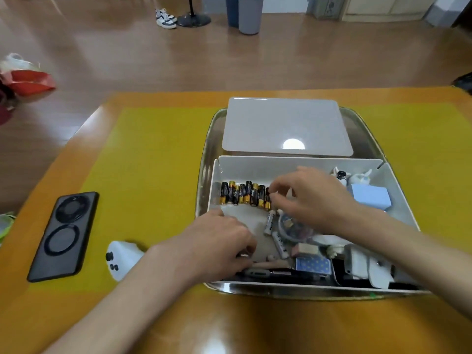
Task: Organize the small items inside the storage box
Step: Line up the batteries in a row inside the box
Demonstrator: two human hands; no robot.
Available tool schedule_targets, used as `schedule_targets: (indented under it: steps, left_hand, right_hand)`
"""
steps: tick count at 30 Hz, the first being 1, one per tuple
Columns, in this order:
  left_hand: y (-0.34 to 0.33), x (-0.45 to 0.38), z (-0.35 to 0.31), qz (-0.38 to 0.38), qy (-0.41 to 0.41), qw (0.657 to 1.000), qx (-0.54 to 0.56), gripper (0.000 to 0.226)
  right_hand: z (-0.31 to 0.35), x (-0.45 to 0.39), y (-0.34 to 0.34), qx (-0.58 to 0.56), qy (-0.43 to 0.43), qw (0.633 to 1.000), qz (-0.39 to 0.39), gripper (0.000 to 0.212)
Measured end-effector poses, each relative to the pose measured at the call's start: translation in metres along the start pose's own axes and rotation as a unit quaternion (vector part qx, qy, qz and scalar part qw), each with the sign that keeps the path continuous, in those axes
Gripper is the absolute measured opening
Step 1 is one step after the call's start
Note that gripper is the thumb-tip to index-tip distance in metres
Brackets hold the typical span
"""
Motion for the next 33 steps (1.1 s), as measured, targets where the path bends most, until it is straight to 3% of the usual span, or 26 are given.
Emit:
schedule_targets:
  steps: [11,14,18,23,27,30,33]
  left_hand:
    - [-0.005,-0.004,-0.002,0.085,0.014,0.996,0.000,0.012]
    - [-0.009,-0.004,-0.004,0.085,0.010,0.996,-0.018,0.017]
    - [-0.010,-0.006,-0.006,0.077,0.008,0.996,-0.043,0.019]
    - [-0.005,-0.004,-0.003,0.080,0.035,0.996,-0.032,0.012]
    - [0.031,0.015,0.010,0.022,0.064,0.996,0.063,0.019]
    - [0.068,0.043,0.030,-0.069,0.086,0.987,0.119,0.023]
    - [0.086,0.066,0.052,-0.147,0.117,0.972,0.141,0.025]
  right_hand:
    - [0.027,0.025,0.000,-0.018,0.143,0.985,0.090,0.015]
    - [0.030,0.035,-0.003,0.004,0.172,0.980,0.100,0.022]
    - [0.030,0.043,0.000,0.025,0.176,0.979,0.098,0.029]
    - [0.029,0.044,0.014,-0.001,0.147,0.987,0.064,0.020]
    - [0.021,0.042,0.032,-0.052,0.098,0.994,0.008,0.017]
    - [0.007,0.040,0.048,-0.121,0.034,0.991,-0.056,0.018]
    - [0.010,0.041,0.046,-0.155,0.022,0.988,-0.021,0.017]
Point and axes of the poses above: each hand's wrist, its own x-axis away from the middle knuckle, its own y-axis out of the back of the hand, z = x × y, the point moved 6 cm from there along -x, towards the middle knuckle, and after that the axes turned 1 degree about x, right-handed, at the moved point
